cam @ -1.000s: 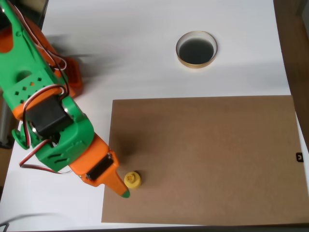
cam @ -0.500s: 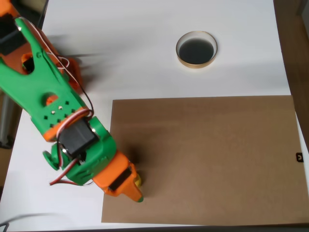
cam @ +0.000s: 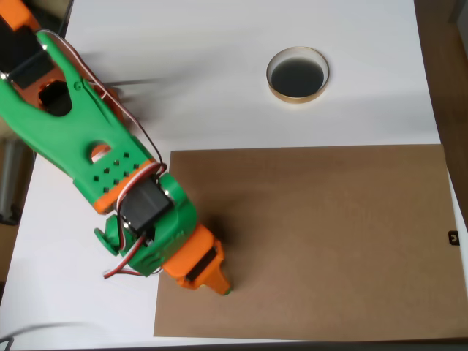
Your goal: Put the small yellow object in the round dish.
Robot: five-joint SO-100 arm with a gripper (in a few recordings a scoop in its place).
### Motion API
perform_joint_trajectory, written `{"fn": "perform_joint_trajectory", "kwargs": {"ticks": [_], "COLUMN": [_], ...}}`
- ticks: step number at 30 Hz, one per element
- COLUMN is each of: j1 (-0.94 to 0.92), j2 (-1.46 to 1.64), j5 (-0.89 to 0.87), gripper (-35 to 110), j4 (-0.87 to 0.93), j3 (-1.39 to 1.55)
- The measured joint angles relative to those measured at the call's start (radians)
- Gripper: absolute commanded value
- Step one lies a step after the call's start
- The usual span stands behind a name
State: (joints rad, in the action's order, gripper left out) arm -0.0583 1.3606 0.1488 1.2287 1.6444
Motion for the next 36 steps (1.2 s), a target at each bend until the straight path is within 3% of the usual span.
{"fn": "perform_joint_trajectory", "kwargs": {"ticks": [18,36], "j1": [-0.026,0.020], "j2": [-0.066,-0.009], "j5": [-0.023,0.005], "gripper": [0,-1], "j4": [-0.021,0.104], "j3": [-0.041,-0.097]}}
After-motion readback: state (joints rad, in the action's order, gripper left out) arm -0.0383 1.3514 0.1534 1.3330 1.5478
